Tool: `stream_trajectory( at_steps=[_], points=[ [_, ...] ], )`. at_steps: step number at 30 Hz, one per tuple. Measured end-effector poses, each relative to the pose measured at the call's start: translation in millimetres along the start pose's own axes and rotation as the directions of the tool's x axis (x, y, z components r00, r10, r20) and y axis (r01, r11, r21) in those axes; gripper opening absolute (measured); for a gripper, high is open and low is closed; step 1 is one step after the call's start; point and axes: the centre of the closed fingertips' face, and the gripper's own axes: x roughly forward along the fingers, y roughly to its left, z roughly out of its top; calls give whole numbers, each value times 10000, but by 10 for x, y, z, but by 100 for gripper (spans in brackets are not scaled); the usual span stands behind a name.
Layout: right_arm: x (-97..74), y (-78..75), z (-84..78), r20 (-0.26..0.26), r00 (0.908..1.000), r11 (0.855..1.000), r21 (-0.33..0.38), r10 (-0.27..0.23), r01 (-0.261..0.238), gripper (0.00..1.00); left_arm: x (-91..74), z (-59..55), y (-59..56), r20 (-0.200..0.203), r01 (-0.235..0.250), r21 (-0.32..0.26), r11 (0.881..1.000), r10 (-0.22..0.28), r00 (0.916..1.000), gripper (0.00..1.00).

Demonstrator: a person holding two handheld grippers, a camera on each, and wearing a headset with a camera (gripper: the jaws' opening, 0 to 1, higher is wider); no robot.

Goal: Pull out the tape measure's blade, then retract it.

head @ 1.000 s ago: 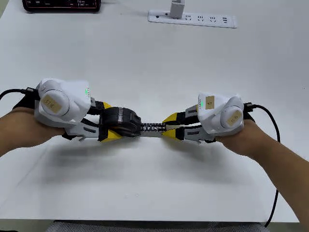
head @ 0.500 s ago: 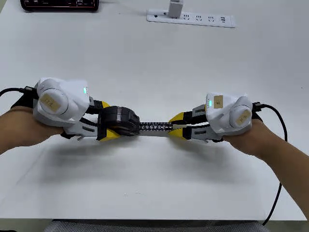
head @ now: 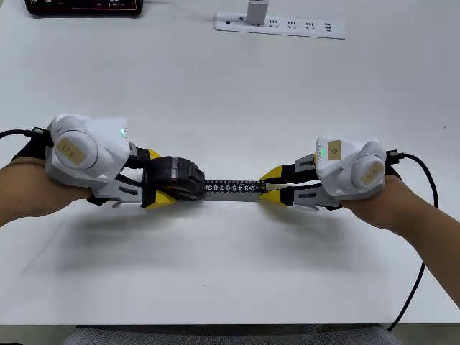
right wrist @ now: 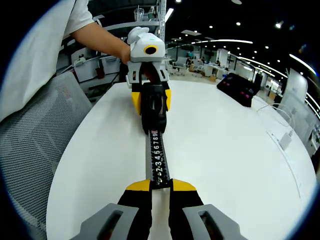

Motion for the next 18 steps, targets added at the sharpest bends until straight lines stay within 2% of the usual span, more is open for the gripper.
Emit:
stream_trajectory(
  at_steps=[18],
  points=[
    [-94,16,-58,-140,9999,9999,130,-54,56,8,7,4,-4,-21,-24,-5,10000,24,10000,30]
  ],
)
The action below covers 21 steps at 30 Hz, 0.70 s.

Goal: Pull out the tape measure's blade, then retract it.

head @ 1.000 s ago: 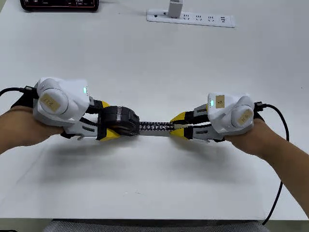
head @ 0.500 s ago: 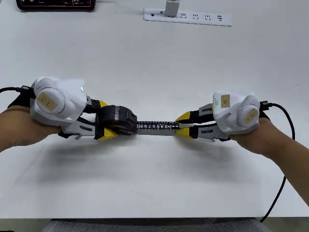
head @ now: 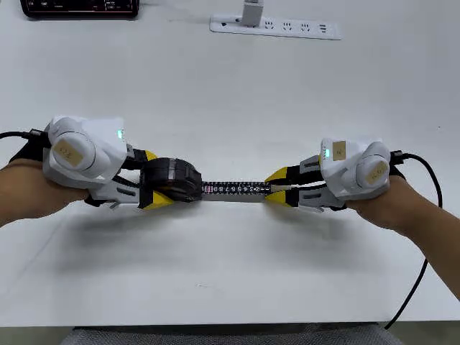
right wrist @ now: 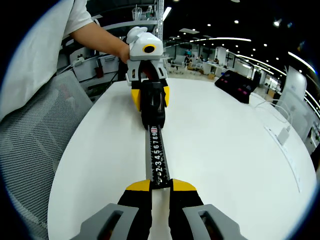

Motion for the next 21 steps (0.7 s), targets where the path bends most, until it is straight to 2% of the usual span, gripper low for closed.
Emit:
stream_trajectory(
  at_steps=[5,21],
  points=[
    [-12,-5,0,-10,10000,10000,-52,-7,7,8,-1,-2,1,-26,12,11,10000,-12,10000,30],
    [-231,-46,-235,-301,9995,10000,4,-40,40,8,10,4,3,-69,10,8,10000,-10,10000,30]
  ],
)
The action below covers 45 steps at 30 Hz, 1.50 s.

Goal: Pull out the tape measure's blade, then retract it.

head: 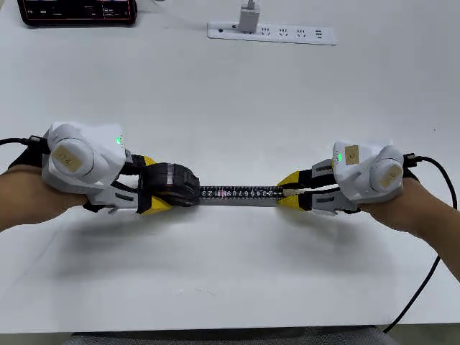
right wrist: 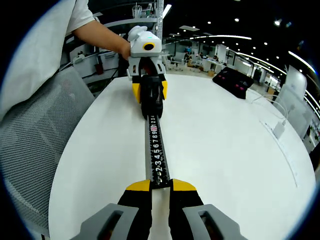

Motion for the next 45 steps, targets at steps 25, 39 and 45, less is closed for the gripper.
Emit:
stream_trajectory(
  at_steps=[25,39,45],
  points=[
    [-200,-6,-185,-468,9989,10000,53,-71,74,8,3,3,-3,-57,69,35,10000,-69,10000,30],
    [-281,-35,-266,-689,9976,10000,-41,24,-27,8,1,1,-6,-55,70,49,10000,-69,10000,30],
    [-342,-62,-340,-825,9966,10000,29,-21,24,8,7,3,-6,-59,64,79,9999,-64,10000,30]
  ],
)
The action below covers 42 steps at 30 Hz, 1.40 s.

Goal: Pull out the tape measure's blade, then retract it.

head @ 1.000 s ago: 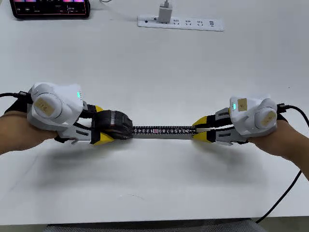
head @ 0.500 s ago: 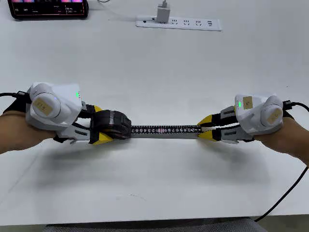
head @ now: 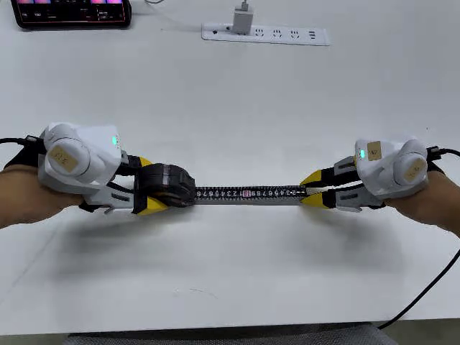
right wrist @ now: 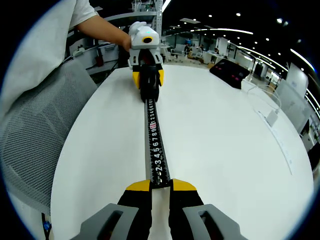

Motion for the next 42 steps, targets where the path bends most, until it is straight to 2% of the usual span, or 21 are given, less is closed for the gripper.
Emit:
stream_trajectory(
  at_steps=[42],
  points=[
    [-243,-37,-277,-612,9981,9999,49,-104,108,8,5,7,-4,-52,33,-6,10000,-33,10000,30]
  ],
)
